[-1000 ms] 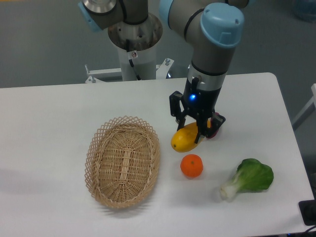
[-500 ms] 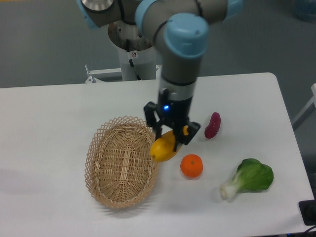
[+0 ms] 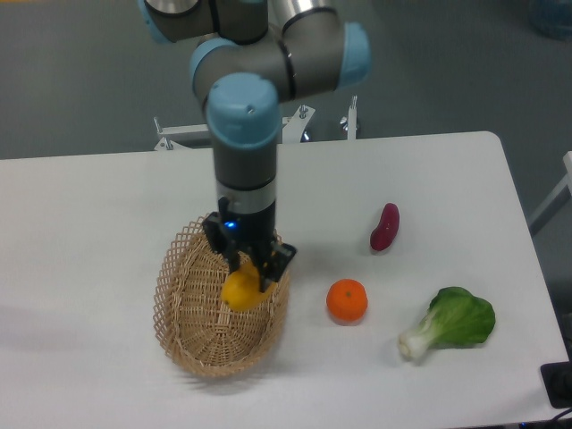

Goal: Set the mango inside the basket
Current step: 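Carry the mango over the wicker basket and lower it inside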

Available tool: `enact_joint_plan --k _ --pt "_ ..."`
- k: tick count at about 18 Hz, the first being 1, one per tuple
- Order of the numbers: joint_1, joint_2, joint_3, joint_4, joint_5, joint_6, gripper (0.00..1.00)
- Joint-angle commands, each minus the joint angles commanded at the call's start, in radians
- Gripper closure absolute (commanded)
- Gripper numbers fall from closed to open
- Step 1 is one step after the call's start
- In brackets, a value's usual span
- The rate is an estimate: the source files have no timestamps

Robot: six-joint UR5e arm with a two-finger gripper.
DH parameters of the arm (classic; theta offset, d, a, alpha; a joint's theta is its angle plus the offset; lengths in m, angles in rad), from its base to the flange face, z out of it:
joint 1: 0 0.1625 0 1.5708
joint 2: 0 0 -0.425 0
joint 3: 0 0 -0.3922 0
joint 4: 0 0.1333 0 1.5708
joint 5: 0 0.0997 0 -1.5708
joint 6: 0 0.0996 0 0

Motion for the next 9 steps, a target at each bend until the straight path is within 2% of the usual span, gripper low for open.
enact_joint_plan --k 2,6,9 --pt "-0.031 -0.043 0.0 0.006 0.051 -0.002 0.48" --pt "-0.065 -0.091 -0.002 0.023 0.065 -0.002 0.48" --pt "-0.078 -0.106 -0.018 0.028 0.066 -0.002 0.48"
